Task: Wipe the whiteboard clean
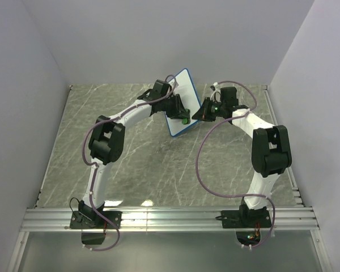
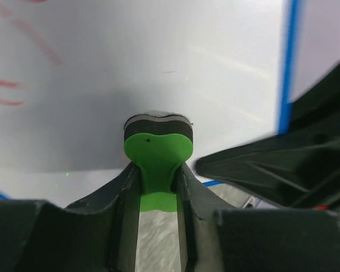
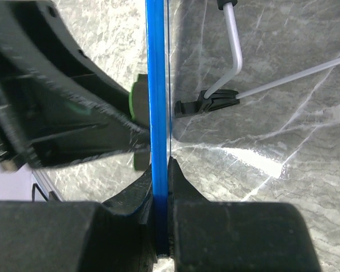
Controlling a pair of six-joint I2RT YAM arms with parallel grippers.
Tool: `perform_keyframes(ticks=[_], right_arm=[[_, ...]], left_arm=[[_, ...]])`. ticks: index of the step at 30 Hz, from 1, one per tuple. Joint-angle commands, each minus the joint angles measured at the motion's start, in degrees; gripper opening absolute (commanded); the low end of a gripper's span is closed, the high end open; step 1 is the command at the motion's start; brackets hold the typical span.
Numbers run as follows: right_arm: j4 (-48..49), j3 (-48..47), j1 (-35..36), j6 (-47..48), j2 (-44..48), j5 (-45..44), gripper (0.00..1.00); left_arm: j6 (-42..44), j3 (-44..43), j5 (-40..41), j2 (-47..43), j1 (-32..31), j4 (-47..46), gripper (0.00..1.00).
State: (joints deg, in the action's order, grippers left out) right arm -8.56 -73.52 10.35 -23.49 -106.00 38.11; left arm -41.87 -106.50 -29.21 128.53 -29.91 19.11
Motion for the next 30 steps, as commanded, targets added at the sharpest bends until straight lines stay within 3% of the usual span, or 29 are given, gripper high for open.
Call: perform_keyframes(ticks=[1,12,17,30], right_arm=[[-10.0,1.1,3.8,0.0,-2.1,2.2,0.00],[-9.6,1.7,3.8,-0.1,-2.0,2.4,0.00],[-9.5,2.1,3.8,0.3,-1.9,2.5,0.00],[-10.1,4.4,3.8,0.8,0.3,2.5,0.00]], left_arm=[[-2.0,-3.2,-3.3,-0.3,-4.2,-7.6,0.00],[-1.5,6.7,2.8,0.6,-1.6,-5.3,0.00],[-2.0,6.0,3.3,1.4,2.4,-5.0,0.00],[-2.5,-15.0,1.5,15.4,9.9,2.2,0.00]])
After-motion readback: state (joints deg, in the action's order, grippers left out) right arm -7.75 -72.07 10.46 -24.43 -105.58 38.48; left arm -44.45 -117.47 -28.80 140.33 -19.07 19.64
